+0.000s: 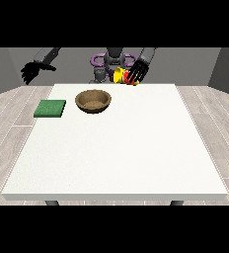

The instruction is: Pick the cup and pour the ball into the bowl, then pick the bowl and place it on the pad

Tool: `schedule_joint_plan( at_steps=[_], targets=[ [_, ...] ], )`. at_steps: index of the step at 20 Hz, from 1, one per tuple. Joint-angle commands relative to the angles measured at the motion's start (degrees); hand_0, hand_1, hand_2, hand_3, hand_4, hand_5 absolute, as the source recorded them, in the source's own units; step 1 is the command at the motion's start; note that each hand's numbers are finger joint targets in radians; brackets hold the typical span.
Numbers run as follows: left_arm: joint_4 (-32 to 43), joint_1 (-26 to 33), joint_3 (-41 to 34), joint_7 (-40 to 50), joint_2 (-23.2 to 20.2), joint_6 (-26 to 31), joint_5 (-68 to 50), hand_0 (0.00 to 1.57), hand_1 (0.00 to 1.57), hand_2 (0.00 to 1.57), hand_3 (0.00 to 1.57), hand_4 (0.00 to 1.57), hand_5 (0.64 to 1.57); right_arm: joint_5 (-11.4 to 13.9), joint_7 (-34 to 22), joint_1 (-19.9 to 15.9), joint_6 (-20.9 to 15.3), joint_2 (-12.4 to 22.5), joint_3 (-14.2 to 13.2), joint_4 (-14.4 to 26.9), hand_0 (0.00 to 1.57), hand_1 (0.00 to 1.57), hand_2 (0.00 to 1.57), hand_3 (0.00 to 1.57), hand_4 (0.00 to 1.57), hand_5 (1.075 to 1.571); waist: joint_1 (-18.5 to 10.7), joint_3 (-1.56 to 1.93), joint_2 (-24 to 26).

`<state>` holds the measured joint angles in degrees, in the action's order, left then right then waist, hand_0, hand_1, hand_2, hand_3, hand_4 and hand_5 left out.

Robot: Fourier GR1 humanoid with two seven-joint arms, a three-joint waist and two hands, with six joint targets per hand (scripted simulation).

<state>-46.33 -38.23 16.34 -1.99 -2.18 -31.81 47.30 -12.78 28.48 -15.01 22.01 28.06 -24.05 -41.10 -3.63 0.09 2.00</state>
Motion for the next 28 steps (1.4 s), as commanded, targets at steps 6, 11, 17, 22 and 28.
schedule_joint_plan(
  at_steps=[6, 11, 17, 22, 28],
  targets=[
    [-2.2, -2.9, 9.2, 15.3, 2.1, 1.6, 13.6, 0.94, 0.94, 1.57, 1.57, 0.91, 1.571, 1.6, 3.7, -2.0, 0.4, -1.2, 1.7, 2.5, 0.00, 0.00, 0.00, 0.00, 0.00, 1.547, 2.8, -0.03, -0.6],
    [-5.5, -5.7, 14.3, 22.3, 2.2, 4.6, 19.2, 0.53, 0.53, 1.57, 1.57, 0.93, 1.569, 1.4, 1.5, -7.3, -0.8, 2.9, 0.3, 5.6, 0.00, 0.00, 0.00, 0.03, 0.00, 1.533, 1.2, -0.03, -3.7],
    [-6.7, -8.1, 21.3, 27.9, 2.2, 8.6, 25.4, 0.43, 0.43, 1.57, 1.57, 0.90, 1.571, 2.8, -1.0, -12.7, -3.6, -1.3, 3.3, 4.7, 0.00, 0.00, 0.00, 0.34, 0.00, 1.525, 3.1, -0.05, -4.3],
    [-8.5, -4.6, 27.9, 31.0, 2.2, 11.0, 29.4, 0.29, 0.29, 1.57, 1.57, 0.90, 1.562, 1.8, -3.6, -15.3, -1.8, 0.6, 2.9, 5.9, 0.00, 0.00, 0.00, 0.26, 0.00, 1.527, 4.3, -0.05, -5.0],
    [-4.9, -8.5, 29.1, 29.1, 2.2, 19.3, 33.5, 0.00, 0.00, 1.57, 1.57, 1.20, 1.434, 2.5, -4.6, -16.9, -4.3, -3.7, 4.9, 4.2, 0.00, 0.00, 0.00, 0.19, 0.00, 1.521, 7.0, -0.07, -4.9]
  ],
)
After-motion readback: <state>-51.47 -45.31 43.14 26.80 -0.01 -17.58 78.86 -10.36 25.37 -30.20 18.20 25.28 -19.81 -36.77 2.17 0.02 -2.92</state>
